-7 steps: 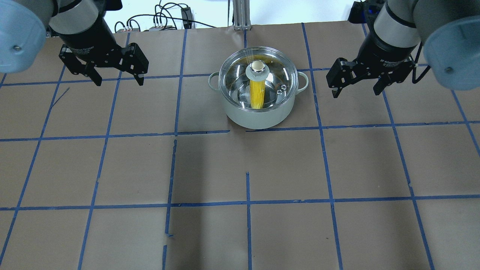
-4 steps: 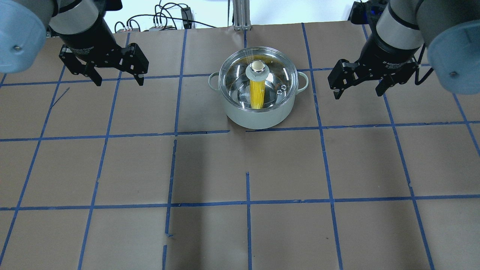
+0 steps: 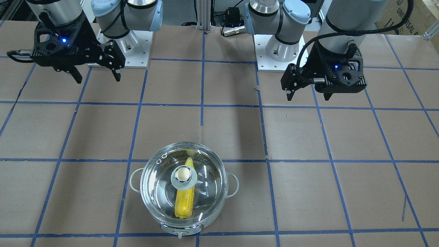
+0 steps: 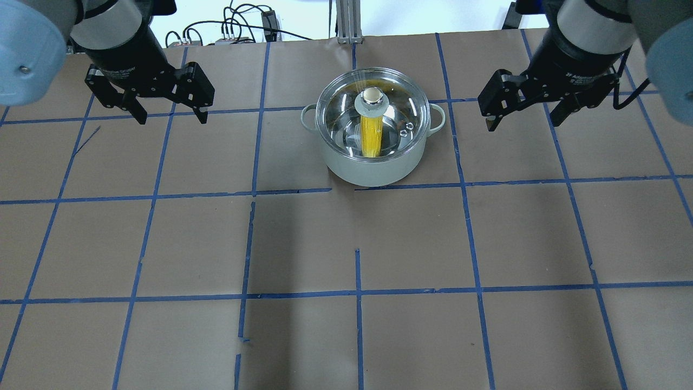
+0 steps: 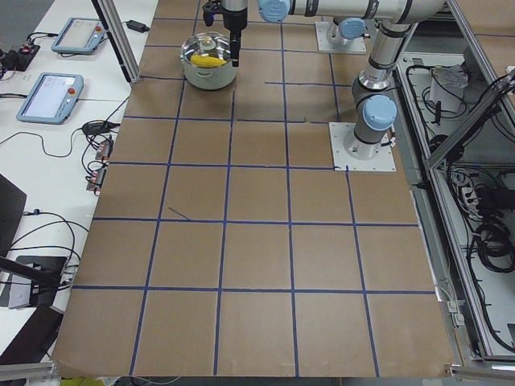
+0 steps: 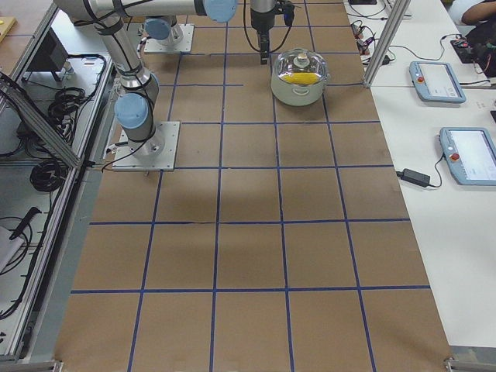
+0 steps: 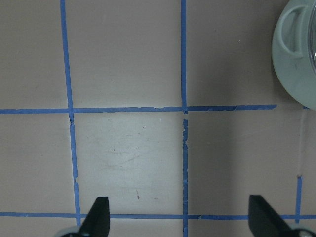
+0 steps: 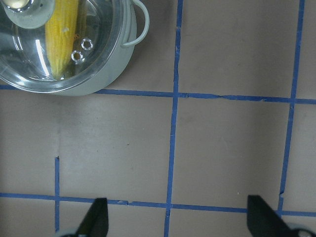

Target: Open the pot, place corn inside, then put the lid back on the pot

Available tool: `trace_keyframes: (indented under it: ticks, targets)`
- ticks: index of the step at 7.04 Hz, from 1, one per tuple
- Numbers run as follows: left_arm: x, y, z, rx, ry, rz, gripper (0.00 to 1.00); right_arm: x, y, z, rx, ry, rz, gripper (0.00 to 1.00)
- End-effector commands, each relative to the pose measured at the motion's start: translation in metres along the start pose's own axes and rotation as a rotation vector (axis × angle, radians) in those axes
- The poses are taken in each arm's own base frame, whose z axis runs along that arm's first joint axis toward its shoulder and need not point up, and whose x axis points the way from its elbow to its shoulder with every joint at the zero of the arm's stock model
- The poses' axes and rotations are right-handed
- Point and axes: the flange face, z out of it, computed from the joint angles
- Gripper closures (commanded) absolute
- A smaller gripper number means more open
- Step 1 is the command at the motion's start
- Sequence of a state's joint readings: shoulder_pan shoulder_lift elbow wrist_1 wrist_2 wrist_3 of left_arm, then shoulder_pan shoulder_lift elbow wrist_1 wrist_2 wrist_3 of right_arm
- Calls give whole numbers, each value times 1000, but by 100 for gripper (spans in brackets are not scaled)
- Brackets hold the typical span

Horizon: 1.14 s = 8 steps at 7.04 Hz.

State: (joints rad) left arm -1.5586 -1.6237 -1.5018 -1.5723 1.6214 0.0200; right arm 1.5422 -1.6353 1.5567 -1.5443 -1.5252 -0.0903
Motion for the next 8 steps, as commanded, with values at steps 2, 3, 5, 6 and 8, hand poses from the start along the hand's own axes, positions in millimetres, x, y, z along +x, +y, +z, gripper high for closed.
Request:
trace_keyframes:
  ticks: [2, 3, 5, 6, 8]
  targets:
    - [0, 0, 0, 1, 0, 0, 0, -17, -37, -4, -19, 2, -37, 0]
    - [0, 0, 0, 1, 0, 0, 0, -28, -33, -2, -26, 4, -58, 0]
    - [0, 0, 0, 1, 0, 0, 0, -26, -32, -4, -43, 26, -57, 0]
    - [0, 0, 0, 1, 0, 0, 0, -26, -33, -3, -46, 29, -57, 0]
    - [0, 0, 0, 1, 0, 0, 0, -26, -31, 0, -54, 32, -57, 0]
